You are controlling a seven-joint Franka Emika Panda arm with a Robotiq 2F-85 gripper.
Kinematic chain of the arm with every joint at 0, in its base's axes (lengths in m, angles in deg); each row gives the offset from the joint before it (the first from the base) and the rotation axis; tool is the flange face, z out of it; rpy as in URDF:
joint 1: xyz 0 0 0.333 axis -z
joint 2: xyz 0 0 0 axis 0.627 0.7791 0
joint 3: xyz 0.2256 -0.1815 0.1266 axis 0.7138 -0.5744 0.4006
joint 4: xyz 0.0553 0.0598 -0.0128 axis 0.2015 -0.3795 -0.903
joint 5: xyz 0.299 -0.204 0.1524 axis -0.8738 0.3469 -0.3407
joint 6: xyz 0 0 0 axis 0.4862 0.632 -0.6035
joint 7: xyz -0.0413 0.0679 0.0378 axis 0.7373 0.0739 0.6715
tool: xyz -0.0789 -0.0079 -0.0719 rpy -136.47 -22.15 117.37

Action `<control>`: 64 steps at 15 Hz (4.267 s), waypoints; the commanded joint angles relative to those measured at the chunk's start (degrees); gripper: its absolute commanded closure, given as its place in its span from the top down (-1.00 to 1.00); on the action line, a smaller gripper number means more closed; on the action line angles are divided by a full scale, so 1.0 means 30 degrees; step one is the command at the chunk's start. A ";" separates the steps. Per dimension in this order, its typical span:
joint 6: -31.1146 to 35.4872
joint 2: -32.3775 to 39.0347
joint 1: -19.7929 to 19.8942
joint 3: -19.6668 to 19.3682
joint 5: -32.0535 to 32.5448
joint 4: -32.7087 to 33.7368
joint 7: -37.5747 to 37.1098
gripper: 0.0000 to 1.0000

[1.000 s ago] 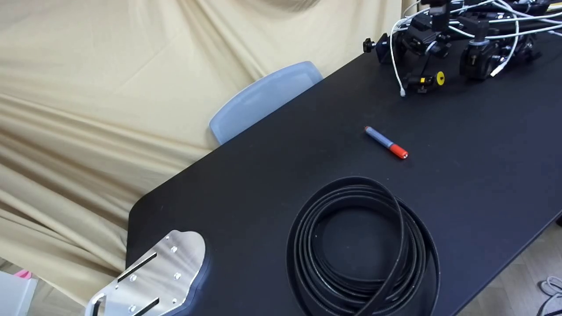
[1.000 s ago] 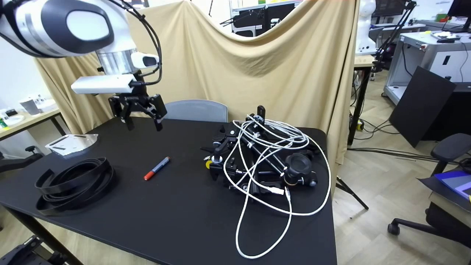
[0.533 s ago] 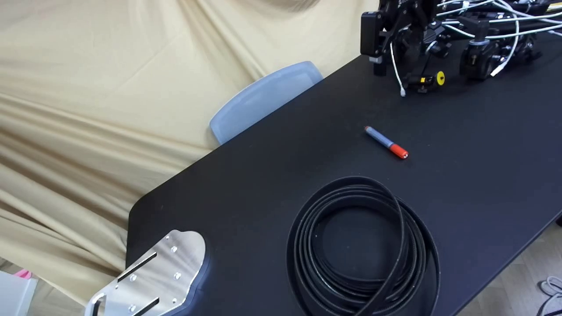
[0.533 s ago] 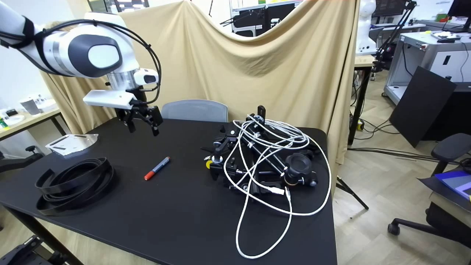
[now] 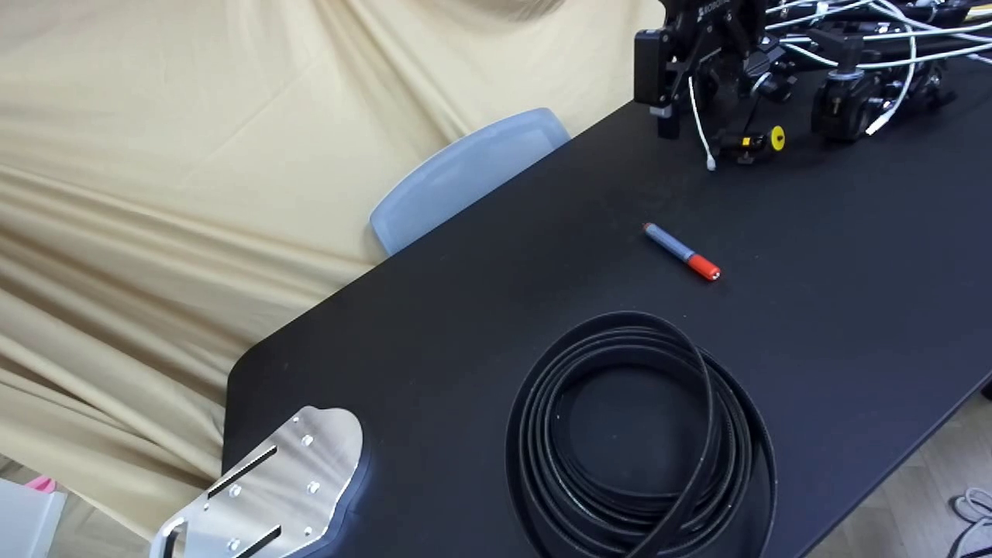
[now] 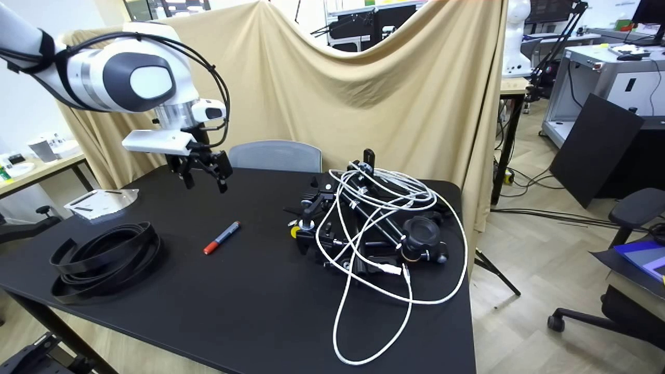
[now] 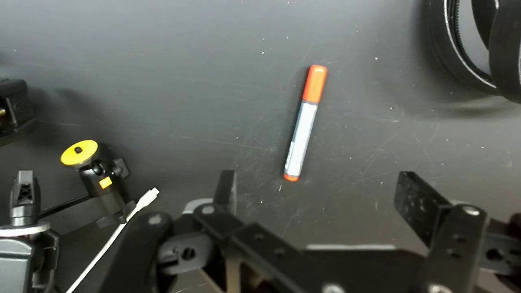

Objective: Move the marker forward

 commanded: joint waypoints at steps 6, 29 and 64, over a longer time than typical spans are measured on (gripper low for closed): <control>0.1279 0.3538 -0.1070 0.0068 0.3304 0.1065 -0.3352 1.00; 0.6477 0.7958 -0.2049 -0.0369 0.1544 0.2010 -0.5808 -0.25; 0.9171 0.1447 -0.2572 -0.1587 0.2729 -0.8001 -0.9200 -0.89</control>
